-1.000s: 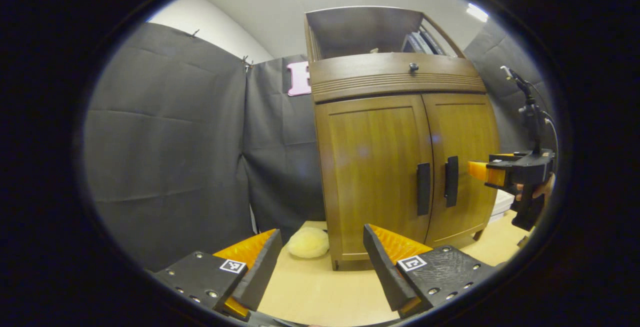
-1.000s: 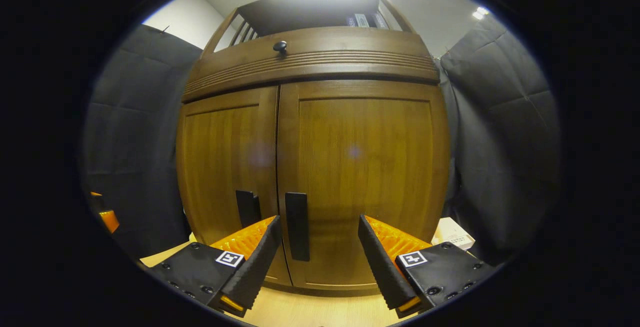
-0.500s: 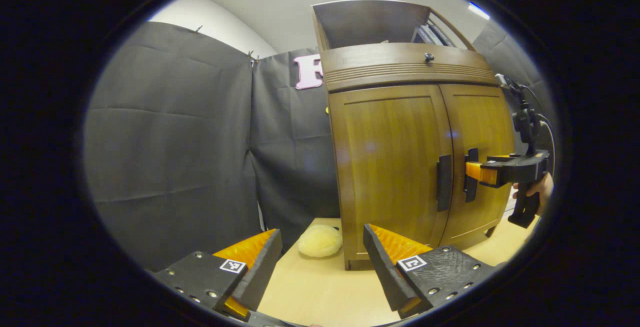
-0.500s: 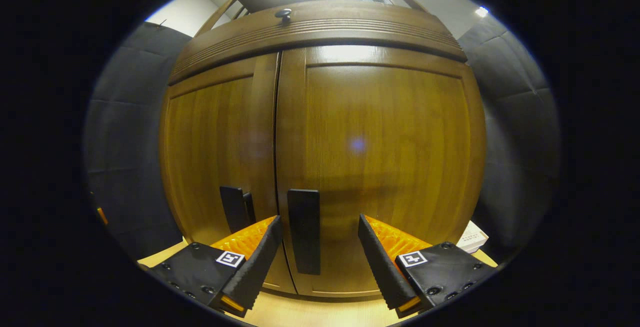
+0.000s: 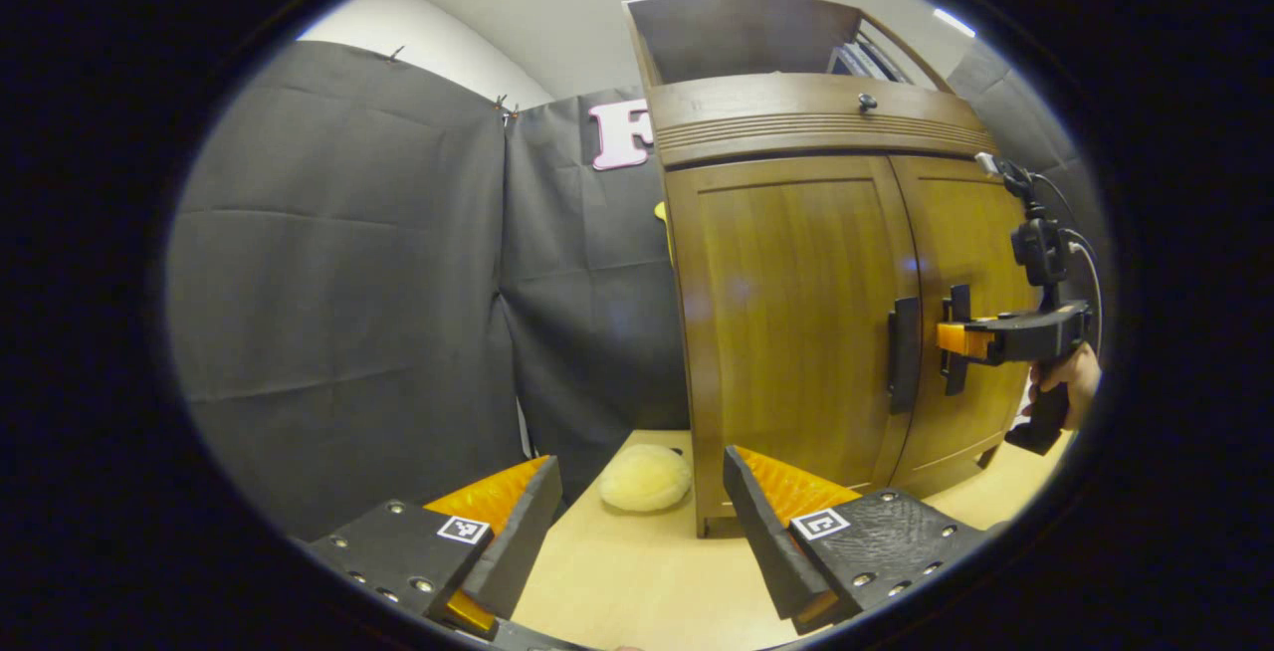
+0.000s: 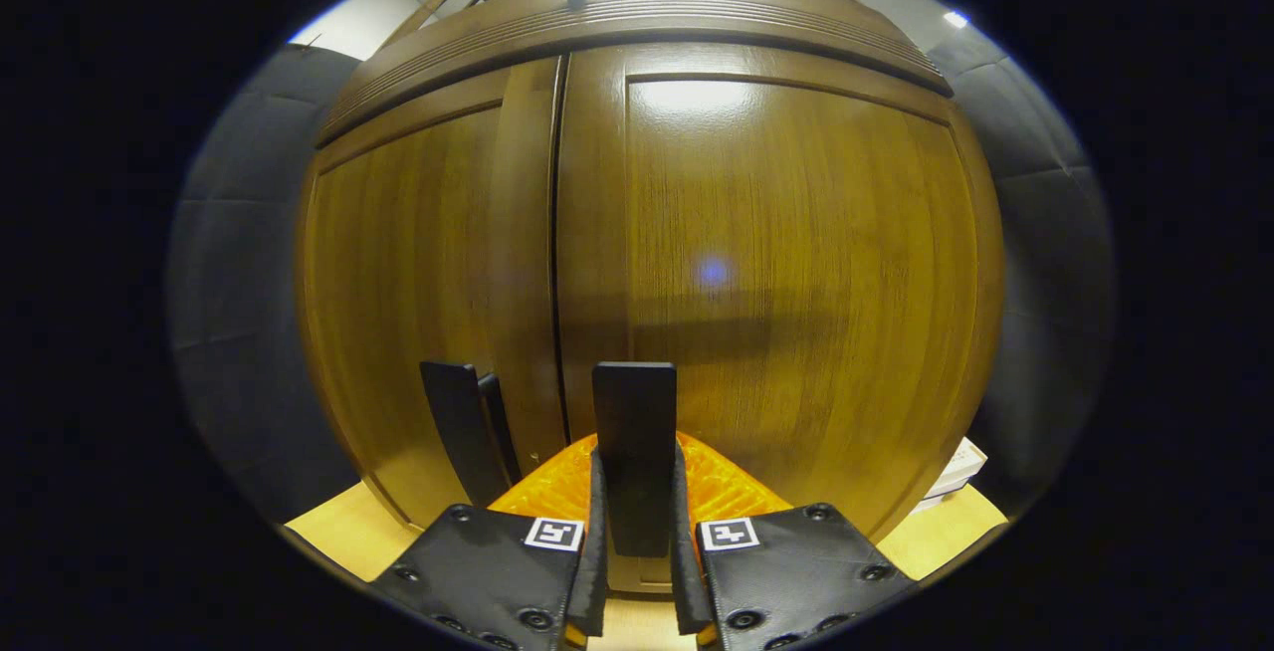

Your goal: Open the right door of the double-door shoe cabinet with the right hand, and open the left door with the left hand.

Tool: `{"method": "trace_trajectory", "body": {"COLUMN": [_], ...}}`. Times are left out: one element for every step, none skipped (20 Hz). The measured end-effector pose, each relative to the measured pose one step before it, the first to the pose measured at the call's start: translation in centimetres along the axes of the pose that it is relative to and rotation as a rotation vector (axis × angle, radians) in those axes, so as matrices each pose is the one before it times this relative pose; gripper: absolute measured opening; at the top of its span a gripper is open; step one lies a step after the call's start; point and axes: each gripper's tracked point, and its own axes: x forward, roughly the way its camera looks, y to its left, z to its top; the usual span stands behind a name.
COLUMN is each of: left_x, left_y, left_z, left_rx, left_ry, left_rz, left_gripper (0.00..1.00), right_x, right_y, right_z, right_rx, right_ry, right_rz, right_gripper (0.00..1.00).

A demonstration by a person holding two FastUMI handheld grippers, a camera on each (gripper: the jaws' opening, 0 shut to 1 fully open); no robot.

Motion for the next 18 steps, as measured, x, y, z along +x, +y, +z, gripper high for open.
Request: {"method": "trace_trajectory", "body": {"left_x": [0.101,-0.072,-0.017,0.055,0.134,0.185,0.266,0.395,0.291,0.206,0.181,-0.084,-0.094,-0.313,-0.123,-0.066,0.155,-0.135], "left_y": [0.02,0.164,0.078,-0.018,0.031,-0.056,-0.125,-0.08,-0.243,-0.427,-0.215,-0.398,-0.325,-0.083,-0.216,-0.08,-0.18,-0.259], "left_z": [0.071,0.11,0.311,0.184,0.283,0.252,0.368,0.338,0.487,0.404,0.499,0.16,0.281,-0.318,0.255,0.227,0.282,0.298], "left_rx": [-0.00196,-0.00008,-0.00104,-0.00221,-0.00071,-0.00025,-0.00054,0.00052,0.00081,0.00216,0.00191,0.00154,0.0005,0.00011,-0.0008,0.00199,0.00515,0.00459], "left_ry": [-0.00137,-0.00205,-0.00487,-0.0057,-0.00436,-0.00446,-0.00597,-0.00602,-0.00473,-0.00547,-0.00499,-0.00474,-0.0013,0.00187,-0.00182,-0.00667,-0.00495,-0.00646], "left_rz": [-0.00456,-0.00434,-0.004,-0.0072,-0.0078,-0.00567,-0.00802,-0.00807,-0.00885,-0.00624,-0.00625,-0.00641,-0.00524,-0.00597,-0.00661,-0.00654,-0.00377,-0.00575], "left_gripper": [0.96,0.96,0.96,0.96,0.96,0.96,0.96,0.96,0.96,0.96,0.96,0.96,0.96,0.96,0.96,0.96,0.96,0.96], "right_x": [0.154,-0.229,-0.419,-0.076,-0.415,-0.72,-0.628,-0.729,-0.712,-0.747,-0.828,-0.714,-0.513,-0.43,-0.669,-0.833,-0.812,-0.726], "right_y": [0.076,-0.063,-0.114,0.112,0.091,-0.062,-0.07,-0.064,0.001,-0.074,-0.07,-0.03,-0.142,-0.097,-0.284,-0.184,-0.145,-0.208], "right_z": [-0.166,0.15,0.038,-0.165,0.103,-0.237,-0.055,-0.034,-0.024,-0.1,-0.042,-0.135,0.027,0.075,-0.217,-0.463,-0.164,-0.063], "right_rx": [0.01843,-0.0075,-0.00252,0.00967,0.00749,0.00354,-0.00062,0.00181,0.00285,0.00289,0.00186,-0.00003,-0.00143,0.00001,0.00118,0.0022,0.00276,0.00002], "right_ry": [0.00371,0.01425,0.00372,0.0107,-0.00289,0.00372,-0.00314,-0.00022,-0.00175,-0.00131,-0.00077,-0.00343,0.00016,-0.00076,0.00041,-0.00267,-0.00007,-0.00053], "right_rz": [-0.00613,0.00075,0.00274,0.00543,0.00831,0.00923,0.00684,0.00824,0.00915,0.00948,0.00972,0.00676,0.00629,0.00455,0.00533,0.00699,0.00672,0.00563], "right_gripper": [0.25,0.13,0.16,0.13,0.13,0.13,0.16,0.12,0.13,0.16,0.16,0.16,0.16,0.12,0.16,0.12,0.12,0.12]}}
